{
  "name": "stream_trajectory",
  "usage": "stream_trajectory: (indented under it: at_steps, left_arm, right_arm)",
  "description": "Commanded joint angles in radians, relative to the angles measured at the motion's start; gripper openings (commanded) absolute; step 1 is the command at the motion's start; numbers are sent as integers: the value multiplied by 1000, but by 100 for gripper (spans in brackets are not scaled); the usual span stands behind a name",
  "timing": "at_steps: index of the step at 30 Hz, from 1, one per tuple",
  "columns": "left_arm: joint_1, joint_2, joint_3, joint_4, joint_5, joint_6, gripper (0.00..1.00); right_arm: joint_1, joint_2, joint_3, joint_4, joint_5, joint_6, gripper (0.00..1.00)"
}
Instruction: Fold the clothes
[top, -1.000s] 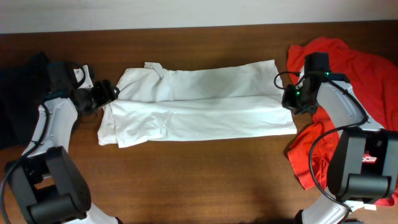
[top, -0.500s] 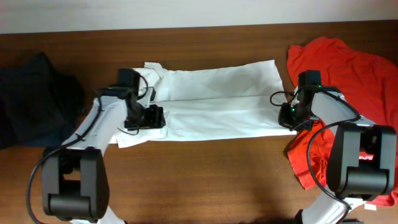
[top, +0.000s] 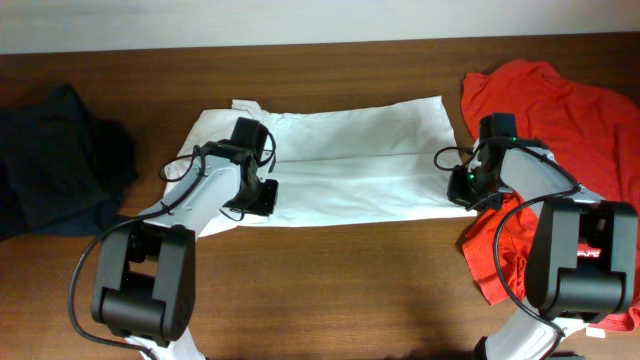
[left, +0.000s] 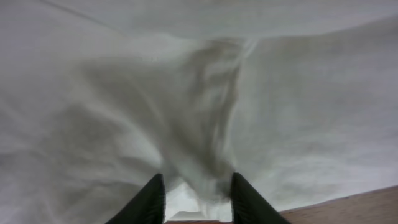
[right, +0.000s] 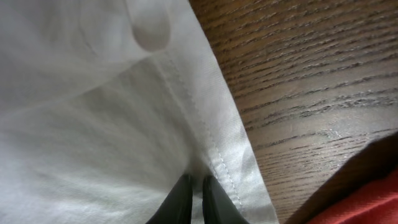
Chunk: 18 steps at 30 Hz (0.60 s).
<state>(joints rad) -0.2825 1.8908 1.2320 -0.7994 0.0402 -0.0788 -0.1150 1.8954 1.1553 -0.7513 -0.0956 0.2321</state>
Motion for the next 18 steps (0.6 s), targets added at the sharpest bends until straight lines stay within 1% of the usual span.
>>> stream_trajectory:
  at_steps: [1, 2, 3, 7, 13, 18]
  left_arm:
    - [-29, 8, -7, 7, -12, 5, 11]
    - [-31, 8, -7, 13, -13, 5, 4]
    - [-31, 8, -6, 21, -17, 5, 1]
    - [-10, 5, 47, 5, -19, 5, 1]
    - [-1, 5, 235, -47, -18, 5, 1]
    - [-1, 5, 246, 33, 1, 4, 1]
  right_arm:
    - [3, 15, -34, -9, 6, 1, 11]
    - [3, 15, -34, -9, 6, 1, 11]
    - [3, 15, -34, -9, 6, 1, 11]
    - [3, 15, -34, -8, 6, 1, 11]
    - [3, 15, -34, -11, 25, 1, 11]
    - [3, 15, -34, -11, 29, 1, 11]
